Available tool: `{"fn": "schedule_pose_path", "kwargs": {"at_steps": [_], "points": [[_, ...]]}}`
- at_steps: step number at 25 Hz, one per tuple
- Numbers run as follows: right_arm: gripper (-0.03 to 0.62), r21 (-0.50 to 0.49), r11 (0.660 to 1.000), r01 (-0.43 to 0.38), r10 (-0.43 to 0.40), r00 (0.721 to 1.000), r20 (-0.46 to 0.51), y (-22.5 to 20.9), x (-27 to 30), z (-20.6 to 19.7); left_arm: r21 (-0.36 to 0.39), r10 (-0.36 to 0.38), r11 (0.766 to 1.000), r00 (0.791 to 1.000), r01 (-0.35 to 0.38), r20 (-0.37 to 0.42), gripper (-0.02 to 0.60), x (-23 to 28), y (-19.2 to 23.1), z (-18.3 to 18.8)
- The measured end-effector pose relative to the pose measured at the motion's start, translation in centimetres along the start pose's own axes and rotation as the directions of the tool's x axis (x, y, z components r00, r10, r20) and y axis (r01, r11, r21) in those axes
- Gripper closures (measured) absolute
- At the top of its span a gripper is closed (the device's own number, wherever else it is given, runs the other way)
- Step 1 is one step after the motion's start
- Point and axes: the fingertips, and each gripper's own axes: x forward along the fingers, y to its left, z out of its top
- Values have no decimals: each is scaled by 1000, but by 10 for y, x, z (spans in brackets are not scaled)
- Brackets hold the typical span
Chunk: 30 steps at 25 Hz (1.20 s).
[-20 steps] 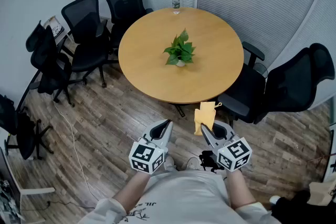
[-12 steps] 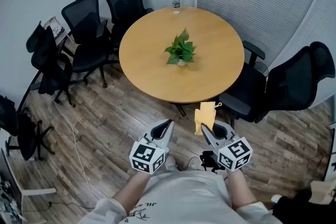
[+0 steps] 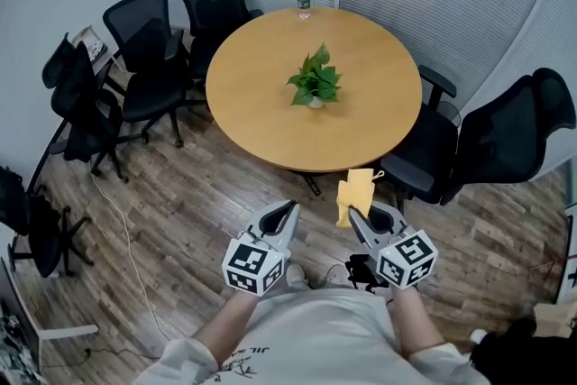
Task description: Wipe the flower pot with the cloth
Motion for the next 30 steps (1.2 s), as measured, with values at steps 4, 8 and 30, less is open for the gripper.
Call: {"fn": "schedule_pose_path", "kwargs": {"at_steps": [4, 8, 30], "points": [[522, 3, 999, 32, -32, 999, 8, 7, 5, 2, 1, -11, 1000, 1000, 11, 6, 560, -10, 11, -2], [522, 16, 999, 51, -51, 999, 10, 13, 10, -2, -2, -20, 1000, 1000, 20, 2, 560, -17, 21, -7], [522, -17, 1000, -11, 11, 1000, 9, -109, 109, 43, -20, -6, 1000, 1000, 7, 26, 571, 113, 92, 30]]}}
